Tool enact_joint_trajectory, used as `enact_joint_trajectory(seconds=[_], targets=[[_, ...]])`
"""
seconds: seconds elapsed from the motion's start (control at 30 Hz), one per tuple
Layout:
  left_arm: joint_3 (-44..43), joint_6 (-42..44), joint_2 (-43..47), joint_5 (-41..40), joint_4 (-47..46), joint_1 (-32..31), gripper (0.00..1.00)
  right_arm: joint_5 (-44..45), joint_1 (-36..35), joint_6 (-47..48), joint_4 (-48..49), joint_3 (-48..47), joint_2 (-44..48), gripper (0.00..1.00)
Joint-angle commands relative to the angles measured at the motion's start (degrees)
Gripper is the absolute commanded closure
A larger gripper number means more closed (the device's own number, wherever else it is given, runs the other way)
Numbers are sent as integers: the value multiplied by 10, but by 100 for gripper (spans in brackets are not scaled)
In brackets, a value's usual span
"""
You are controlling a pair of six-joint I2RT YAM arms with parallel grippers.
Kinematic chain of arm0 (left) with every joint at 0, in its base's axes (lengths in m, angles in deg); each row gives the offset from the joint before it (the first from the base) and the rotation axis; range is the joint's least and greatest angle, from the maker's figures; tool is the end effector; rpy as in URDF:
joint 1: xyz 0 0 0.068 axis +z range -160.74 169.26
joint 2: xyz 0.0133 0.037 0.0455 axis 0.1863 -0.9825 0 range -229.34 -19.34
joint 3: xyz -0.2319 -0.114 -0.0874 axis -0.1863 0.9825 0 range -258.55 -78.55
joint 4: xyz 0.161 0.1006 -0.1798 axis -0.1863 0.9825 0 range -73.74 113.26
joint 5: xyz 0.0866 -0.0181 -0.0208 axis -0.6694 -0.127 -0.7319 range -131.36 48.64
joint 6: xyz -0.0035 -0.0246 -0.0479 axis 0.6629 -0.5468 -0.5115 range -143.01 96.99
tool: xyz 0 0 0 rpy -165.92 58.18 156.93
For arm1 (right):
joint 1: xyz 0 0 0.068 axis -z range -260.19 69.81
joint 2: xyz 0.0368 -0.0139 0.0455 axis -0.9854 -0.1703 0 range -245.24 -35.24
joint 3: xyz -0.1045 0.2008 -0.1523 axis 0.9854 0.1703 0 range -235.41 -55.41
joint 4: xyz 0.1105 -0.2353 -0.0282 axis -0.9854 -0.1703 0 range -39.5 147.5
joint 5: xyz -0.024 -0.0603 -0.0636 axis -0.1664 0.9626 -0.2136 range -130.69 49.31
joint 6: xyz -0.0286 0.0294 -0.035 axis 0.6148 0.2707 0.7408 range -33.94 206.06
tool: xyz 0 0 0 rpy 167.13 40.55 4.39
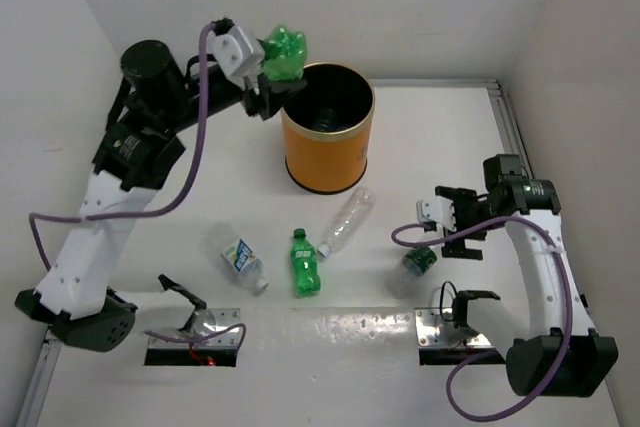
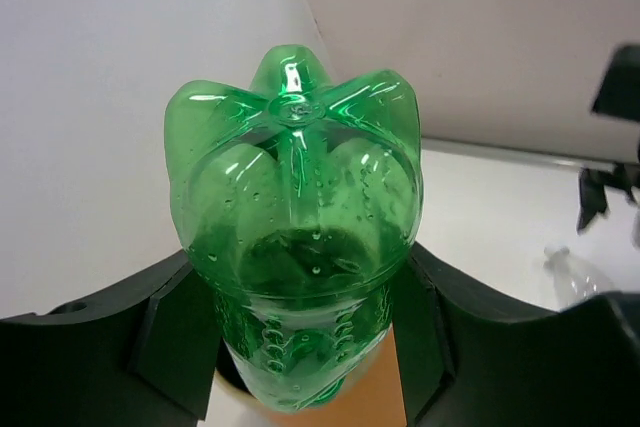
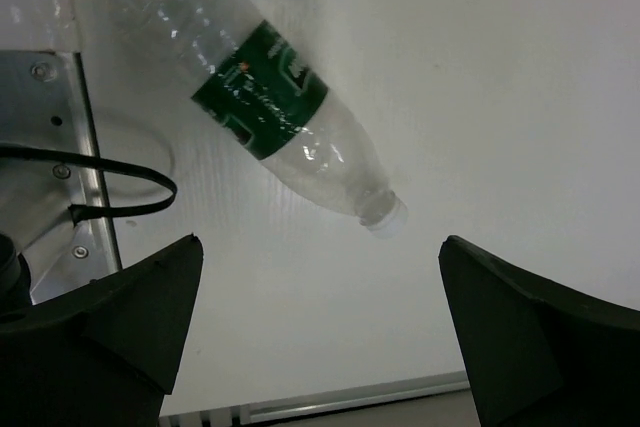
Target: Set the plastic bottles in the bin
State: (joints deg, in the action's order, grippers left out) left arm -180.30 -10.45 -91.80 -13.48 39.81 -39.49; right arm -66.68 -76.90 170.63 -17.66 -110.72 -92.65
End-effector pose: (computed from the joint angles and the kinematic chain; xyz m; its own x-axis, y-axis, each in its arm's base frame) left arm 0.1934 -0.1251 0.5478 0.2667 0.0729 -0.9610 0.7940 0.5485 0.2620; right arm 0.1488 0.0071 0.2836 -0.0474 -0.8935 -0.4465 -0.9736 0.1412 -0.1793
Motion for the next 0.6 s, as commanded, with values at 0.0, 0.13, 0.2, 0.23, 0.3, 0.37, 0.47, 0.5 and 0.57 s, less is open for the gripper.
enact_joint_trajectory(seconds=[0.0, 0.13, 0.2, 0.23, 0.3, 0.37, 0.47, 0.5, 0.57], targets=[[50, -118, -88, 20, -162, 13, 100, -26, -4, 116, -6, 40, 5, 0], [29, -187, -166, 14, -250, 25, 100, -25, -28, 123, 42, 74, -12, 0], [-3, -239, -222, 14, -279, 42, 100, -19, -62, 109, 69, 78, -41, 0], [-15, -254, -242, 20, -279, 49, 99, -13, -81, 93, 82, 78, -50, 0], [-58, -276, -279, 29, -280, 67, 69, -4, -102, 83, 88, 72, -75, 0], [-96, -281, -320, 22, -249, 75, 0, 3, -121, 81, 89, 63, -88, 0], [-126, -262, -315, -5, -213, 82, 0, 11, -146, 69, 105, 55, -116, 0], [-116, -262, -297, -5, -213, 98, 0, 14, -151, 63, 116, 55, -125, 0], [-111, -247, -277, 12, -181, 113, 0, 24, -172, 64, 120, 57, -139, 0]])
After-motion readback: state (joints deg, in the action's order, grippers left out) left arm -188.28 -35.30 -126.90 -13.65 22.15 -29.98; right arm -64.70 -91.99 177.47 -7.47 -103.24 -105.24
